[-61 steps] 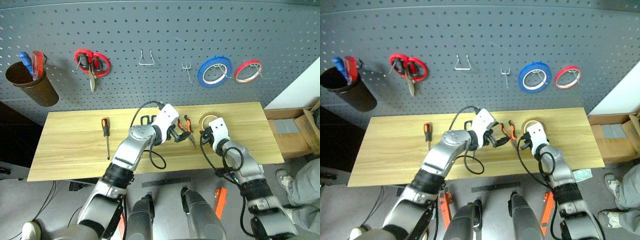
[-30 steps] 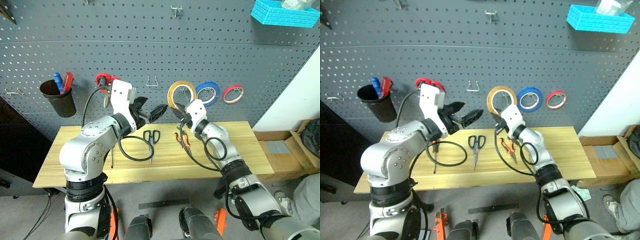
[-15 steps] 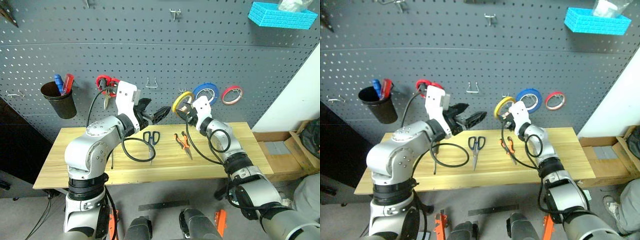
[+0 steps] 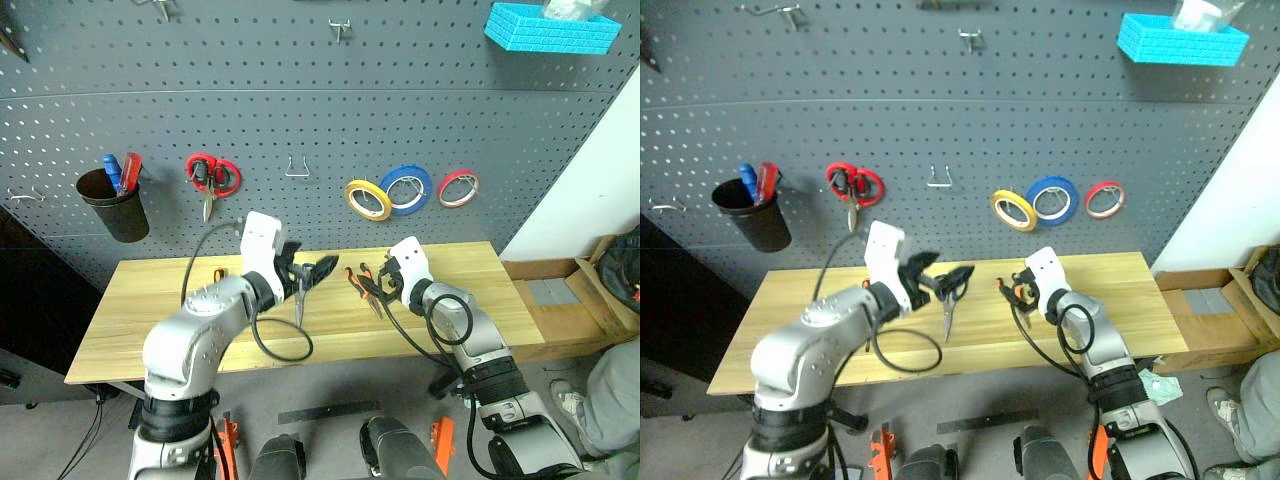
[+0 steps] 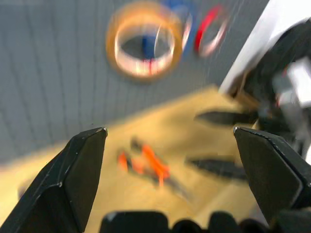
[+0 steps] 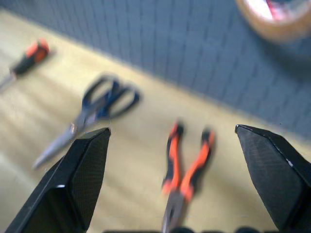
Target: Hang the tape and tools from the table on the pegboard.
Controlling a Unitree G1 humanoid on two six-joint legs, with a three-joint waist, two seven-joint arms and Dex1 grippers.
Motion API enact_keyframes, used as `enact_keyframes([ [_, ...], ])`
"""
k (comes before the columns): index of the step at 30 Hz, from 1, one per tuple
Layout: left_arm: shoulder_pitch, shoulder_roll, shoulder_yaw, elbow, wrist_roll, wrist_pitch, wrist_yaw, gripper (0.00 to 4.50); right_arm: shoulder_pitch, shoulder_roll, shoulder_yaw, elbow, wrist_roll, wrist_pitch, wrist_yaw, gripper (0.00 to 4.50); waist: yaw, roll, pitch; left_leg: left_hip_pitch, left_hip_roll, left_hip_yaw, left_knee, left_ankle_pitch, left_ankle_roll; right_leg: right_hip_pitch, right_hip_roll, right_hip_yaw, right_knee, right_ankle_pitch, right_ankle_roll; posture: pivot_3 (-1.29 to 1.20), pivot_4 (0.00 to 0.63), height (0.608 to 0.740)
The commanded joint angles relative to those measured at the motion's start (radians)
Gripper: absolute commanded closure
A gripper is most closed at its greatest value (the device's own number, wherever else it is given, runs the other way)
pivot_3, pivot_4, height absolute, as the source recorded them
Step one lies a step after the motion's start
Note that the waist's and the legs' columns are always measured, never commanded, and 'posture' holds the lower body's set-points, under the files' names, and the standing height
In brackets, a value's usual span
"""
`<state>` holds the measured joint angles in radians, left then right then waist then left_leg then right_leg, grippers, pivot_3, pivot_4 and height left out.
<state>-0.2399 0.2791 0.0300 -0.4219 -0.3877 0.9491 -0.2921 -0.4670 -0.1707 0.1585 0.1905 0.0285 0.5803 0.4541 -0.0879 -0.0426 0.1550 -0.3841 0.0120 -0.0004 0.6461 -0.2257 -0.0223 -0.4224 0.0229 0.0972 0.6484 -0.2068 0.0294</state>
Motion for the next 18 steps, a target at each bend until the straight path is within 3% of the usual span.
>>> enact_keyframes([
  [1,0.049,0.004,-0.053,0.007,0.08,-0.085,0.043,0.0,-0.083,0.039,-0.018,0.0,0.022,0.166,-0.038,0.05,0.0,0.001,0.021,0.003,0.0,0.0,0.0,0.0,0.0,0.002,0.0,0.0,0.0,0.0,-0.001,0.0,0.227,0.74],
  [11,-0.049,-0.009,-0.126,0.138,0.154,-0.151,0.03,0.0,-0.317,0.134,-0.129,0.35,0.049,0.183,-0.177,0.05,0.007,0.004,0.095,-0.005,-0.002,0.0,0.0,0.003,0.007,-0.001,-0.001,0.0,-0.002,0.0,0.0,0.02,0.31,0.74],
  [13,-0.06,-0.007,-0.125,0.141,0.151,-0.147,0.022,0.0,-0.353,0.13,-0.147,0.409,0.04,0.144,-0.208,0.05,0.009,0.004,0.098,-0.014,-0.002,0.0,0.0,0.001,0.009,-0.008,-0.002,-0.001,-0.003,0.004,0.006,0.02,0.324,0.74],
  [18,-0.053,-0.012,-0.108,0.125,0.14,-0.129,0.023,0.0,-0.398,0.121,-0.187,0.49,0.04,0.069,-0.26,0.05,0.011,0.005,0.11,-0.033,-0.001,-0.002,-0.001,-0.003,0.012,-0.028,-0.007,-0.001,-0.002,0.006,0.002,0.0,0.344,0.74],
])
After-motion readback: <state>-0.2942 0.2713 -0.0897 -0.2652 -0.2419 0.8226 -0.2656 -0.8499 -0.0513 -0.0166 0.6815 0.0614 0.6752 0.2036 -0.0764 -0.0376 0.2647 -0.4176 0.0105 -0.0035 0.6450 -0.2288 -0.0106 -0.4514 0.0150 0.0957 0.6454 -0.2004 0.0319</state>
